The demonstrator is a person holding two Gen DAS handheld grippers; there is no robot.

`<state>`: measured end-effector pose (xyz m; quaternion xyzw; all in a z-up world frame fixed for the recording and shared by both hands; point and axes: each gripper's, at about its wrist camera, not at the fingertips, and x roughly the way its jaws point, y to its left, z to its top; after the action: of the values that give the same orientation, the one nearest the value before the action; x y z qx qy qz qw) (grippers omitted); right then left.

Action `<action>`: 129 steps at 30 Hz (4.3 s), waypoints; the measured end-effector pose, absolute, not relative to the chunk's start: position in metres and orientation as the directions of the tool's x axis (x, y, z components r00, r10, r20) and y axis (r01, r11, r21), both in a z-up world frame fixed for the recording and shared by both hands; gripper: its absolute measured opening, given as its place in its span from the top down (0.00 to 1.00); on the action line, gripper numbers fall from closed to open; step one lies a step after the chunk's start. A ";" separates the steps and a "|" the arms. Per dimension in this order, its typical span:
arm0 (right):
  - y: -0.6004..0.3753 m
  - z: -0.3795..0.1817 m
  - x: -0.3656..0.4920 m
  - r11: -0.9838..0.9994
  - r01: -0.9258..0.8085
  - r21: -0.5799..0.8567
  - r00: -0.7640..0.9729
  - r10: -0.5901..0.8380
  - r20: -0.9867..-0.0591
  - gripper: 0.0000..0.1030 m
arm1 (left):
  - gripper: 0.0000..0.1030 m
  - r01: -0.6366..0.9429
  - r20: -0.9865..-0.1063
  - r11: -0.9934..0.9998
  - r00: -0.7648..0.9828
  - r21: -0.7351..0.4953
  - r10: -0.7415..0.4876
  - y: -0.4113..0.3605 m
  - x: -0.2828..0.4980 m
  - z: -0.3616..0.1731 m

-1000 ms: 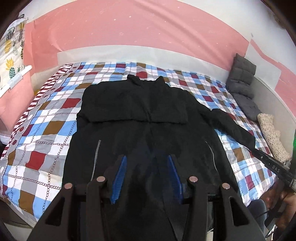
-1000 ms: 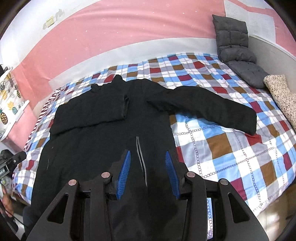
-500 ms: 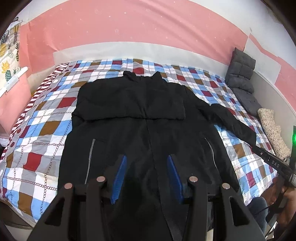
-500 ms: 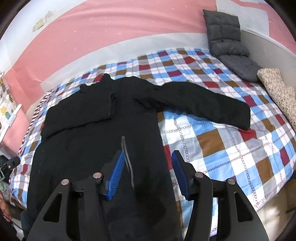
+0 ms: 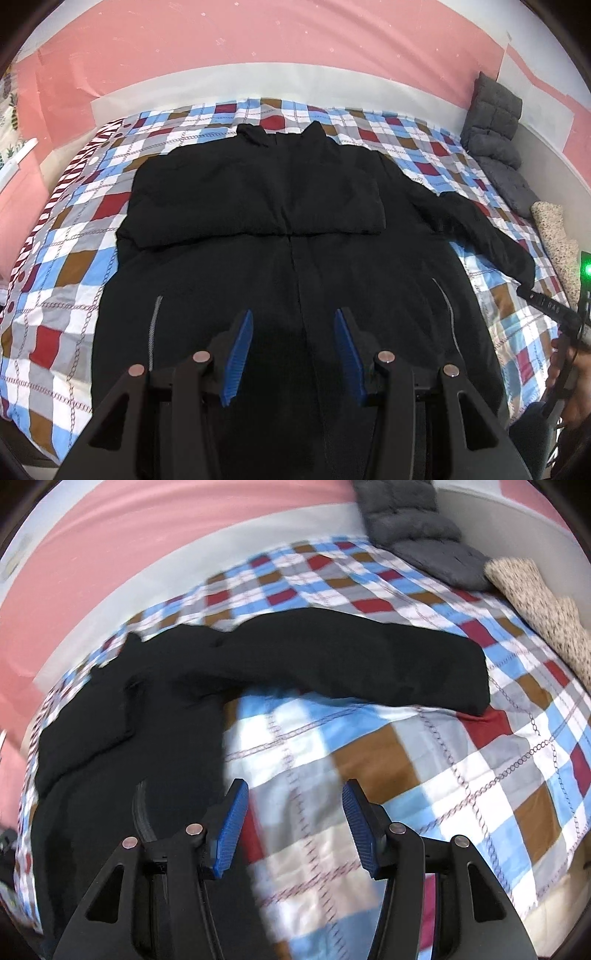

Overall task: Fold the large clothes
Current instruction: 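Reach the right tool to the other sleeve and grasp its cuff, then lift the sleeve with the right tool and fold it across the chest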

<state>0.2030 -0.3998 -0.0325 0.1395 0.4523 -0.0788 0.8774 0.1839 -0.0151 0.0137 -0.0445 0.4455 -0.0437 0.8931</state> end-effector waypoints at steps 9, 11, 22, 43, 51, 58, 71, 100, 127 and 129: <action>-0.496 -0.079 0.244 0.813 0.474 0.338 0.564 0.014 -0.826 0.36 | 0.53 0.052 -0.817 0.992 0.562 -0.116 -0.125 -0.023 0.217 -0.014; -0.513 -0.090 0.251 0.769 0.508 0.389 0.573 0.036 -0.819 0.36 | 0.53 0.049 -0.823 0.992 0.554 -0.119 -0.126 -0.023 0.223 -0.020; -0.552 -0.102 0.280 0.652 0.601 0.463 0.611 -0.001 -0.792 0.48 | 0.53 -0.001 -0.837 0.992 0.537 -0.126 -0.105 -0.007 0.234 -0.040; -0.389 0.128 0.335 0.937 0.101 0.335 0.842 0.099 -0.530 0.91 | 0.53 -0.138 -0.787 0.969 0.612 -0.205 -0.080 0.066 0.218 -0.023; -0.251 0.137 0.379 0.953 -0.143 0.268 0.792 0.272 -0.546 0.91 | 0.53 -0.206 -0.778 0.955 0.628 -0.214 -0.038 0.109 0.207 -0.025; -0.141 0.076 0.397 0.928 -0.291 0.234 0.663 0.372 -0.650 0.91 | 0.53 -0.270 -0.780 0.934 0.626 -0.234 -0.015 0.149 0.202 -0.036; -0.070 -0.037 0.398 0.912 -0.344 0.224 0.462 0.372 -0.805 0.87 | 0.53 -0.286 -0.780 0.923 0.625 -0.259 -0.025 0.171 0.210 -0.054; -0.260 -0.081 0.377 0.970 -0.066 0.233 0.537 0.231 -0.812 0.81 | 0.48 0.019 -0.756 0.986 0.640 -0.166 -0.140 0.051 0.361 -0.030; -0.286 -0.081 0.451 0.997 -0.040 0.066 0.568 0.077 -0.819 0.88 | 0.65 -0.079 -0.809 0.997 0.587 -0.024 0.027 0.062 0.440 -0.082; -0.287 -0.062 0.435 0.995 -0.048 0.093 0.599 0.103 -0.794 0.87 | 0.68 -0.094 -0.801 0.995 0.598 -0.044 0.021 0.066 0.427 -0.068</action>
<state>0.4355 -0.2868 -0.0620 0.0310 0.4458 0.0422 0.8936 0.4272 0.0662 -0.0680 -0.0408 0.4471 0.0322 0.8930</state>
